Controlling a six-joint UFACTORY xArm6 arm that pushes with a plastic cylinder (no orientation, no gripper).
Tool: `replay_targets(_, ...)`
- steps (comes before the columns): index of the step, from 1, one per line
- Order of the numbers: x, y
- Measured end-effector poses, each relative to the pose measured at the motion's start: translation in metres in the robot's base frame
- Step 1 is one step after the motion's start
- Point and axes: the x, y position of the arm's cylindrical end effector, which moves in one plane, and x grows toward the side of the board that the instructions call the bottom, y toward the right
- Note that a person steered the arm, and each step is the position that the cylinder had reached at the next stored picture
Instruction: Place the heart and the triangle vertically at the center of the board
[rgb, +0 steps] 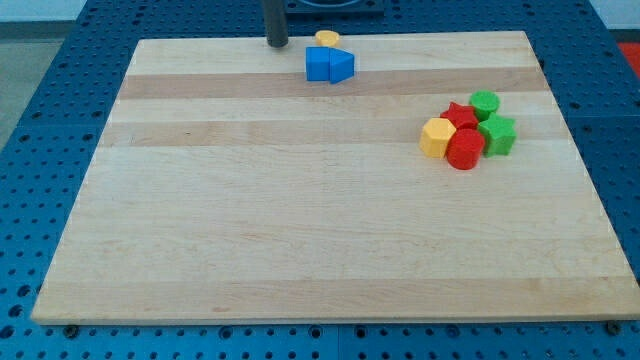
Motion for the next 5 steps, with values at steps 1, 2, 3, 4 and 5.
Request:
replay_targets(1,-0.001,0.026)
replay_targets(2,-0.001,0.054)
replay_targets(3,-0.001,0.074)
replay_targets(4,-0.001,0.091)
replay_targets(5,0.004,0.103)
